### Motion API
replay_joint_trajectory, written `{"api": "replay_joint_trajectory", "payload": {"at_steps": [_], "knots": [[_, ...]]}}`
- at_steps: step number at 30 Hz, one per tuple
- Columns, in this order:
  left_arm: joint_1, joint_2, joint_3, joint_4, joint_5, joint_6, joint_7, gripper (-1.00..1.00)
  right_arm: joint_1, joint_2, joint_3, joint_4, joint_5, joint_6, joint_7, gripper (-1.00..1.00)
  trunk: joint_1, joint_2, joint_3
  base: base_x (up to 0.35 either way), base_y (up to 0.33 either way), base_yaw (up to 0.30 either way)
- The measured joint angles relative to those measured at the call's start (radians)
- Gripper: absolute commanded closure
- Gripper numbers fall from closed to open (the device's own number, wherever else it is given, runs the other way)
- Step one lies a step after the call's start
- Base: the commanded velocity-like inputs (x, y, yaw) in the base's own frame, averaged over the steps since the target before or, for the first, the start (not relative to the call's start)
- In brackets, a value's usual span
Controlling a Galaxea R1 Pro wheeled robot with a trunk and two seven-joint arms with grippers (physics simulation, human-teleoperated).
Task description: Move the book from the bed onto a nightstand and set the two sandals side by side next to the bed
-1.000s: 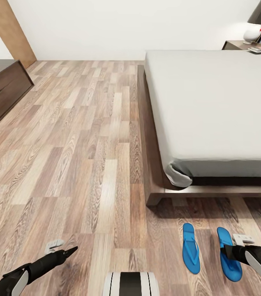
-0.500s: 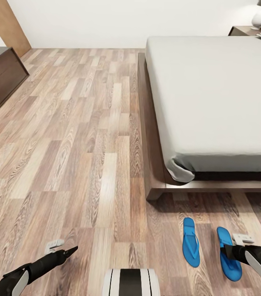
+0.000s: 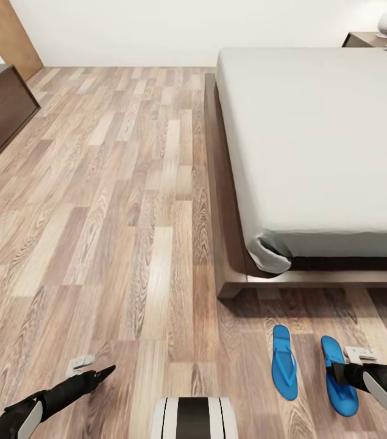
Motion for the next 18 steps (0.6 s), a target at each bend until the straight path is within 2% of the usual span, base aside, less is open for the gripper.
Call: {"api": "replay_joint_trajectory", "payload": {"at_steps": [13,18], "knots": [[0.000,0.000,0.000,0.000,0.000,0.000,0.000,-1.00,0.000,0.001,0.001,0.000,0.000,0.000,0.000,1.00,0.000,0.000,0.000,0.079,0.019,0.000],[0.000,0.000,0.000,0.000,-0.001,0.000,0.000,-1.00,0.000,0.001,0.002,0.000,0.000,0.000,0.000,1.00,0.001,0.000,0.000,0.004,0.129,0.000]]}}
